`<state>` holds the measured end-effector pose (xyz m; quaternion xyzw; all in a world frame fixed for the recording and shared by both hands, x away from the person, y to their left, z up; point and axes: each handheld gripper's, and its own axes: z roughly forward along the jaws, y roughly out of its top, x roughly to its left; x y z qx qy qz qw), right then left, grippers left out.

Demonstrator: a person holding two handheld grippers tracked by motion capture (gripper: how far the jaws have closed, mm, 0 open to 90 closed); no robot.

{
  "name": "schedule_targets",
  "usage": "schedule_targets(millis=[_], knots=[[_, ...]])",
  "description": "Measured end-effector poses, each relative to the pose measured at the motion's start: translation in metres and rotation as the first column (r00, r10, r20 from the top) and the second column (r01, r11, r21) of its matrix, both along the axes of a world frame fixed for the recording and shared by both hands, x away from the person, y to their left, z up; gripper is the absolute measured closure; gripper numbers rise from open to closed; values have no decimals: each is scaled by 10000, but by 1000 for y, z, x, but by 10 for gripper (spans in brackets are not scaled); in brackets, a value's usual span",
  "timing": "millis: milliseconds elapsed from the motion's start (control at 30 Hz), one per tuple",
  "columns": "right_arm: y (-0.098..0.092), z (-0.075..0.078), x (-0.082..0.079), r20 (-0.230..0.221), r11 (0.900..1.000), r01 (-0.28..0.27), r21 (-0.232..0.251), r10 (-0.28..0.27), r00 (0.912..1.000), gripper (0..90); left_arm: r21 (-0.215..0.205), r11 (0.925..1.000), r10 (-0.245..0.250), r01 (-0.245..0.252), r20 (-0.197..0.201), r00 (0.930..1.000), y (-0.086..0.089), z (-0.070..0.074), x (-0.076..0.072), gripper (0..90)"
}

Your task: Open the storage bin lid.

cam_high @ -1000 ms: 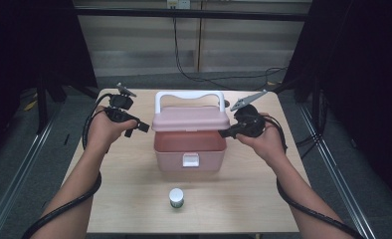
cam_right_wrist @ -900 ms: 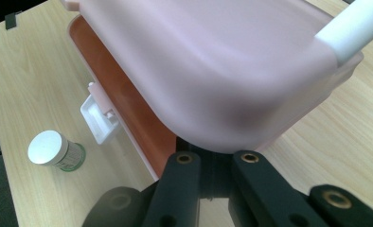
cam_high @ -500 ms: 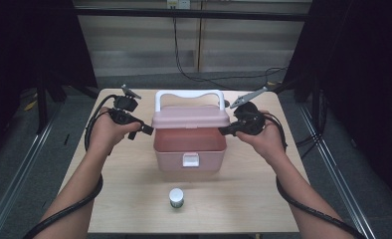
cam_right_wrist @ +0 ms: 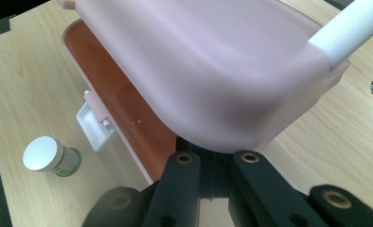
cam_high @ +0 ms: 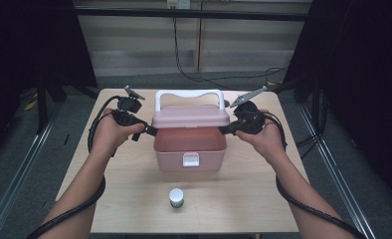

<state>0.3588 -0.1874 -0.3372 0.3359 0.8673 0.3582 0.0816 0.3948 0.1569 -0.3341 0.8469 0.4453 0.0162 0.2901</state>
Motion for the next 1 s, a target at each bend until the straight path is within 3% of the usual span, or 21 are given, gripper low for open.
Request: schedule_targets(millis=[500,1000], knots=[[-5,-4,-1,2,9998,92,174,-92,10000,900,-158,9999,-36,41,304,9995,-6,12,1,453],[-4,-30,-8,-313,9998,-149,162,154,9994,900,-174,9998,97,-84,734,9973,-10,28,6,461]])
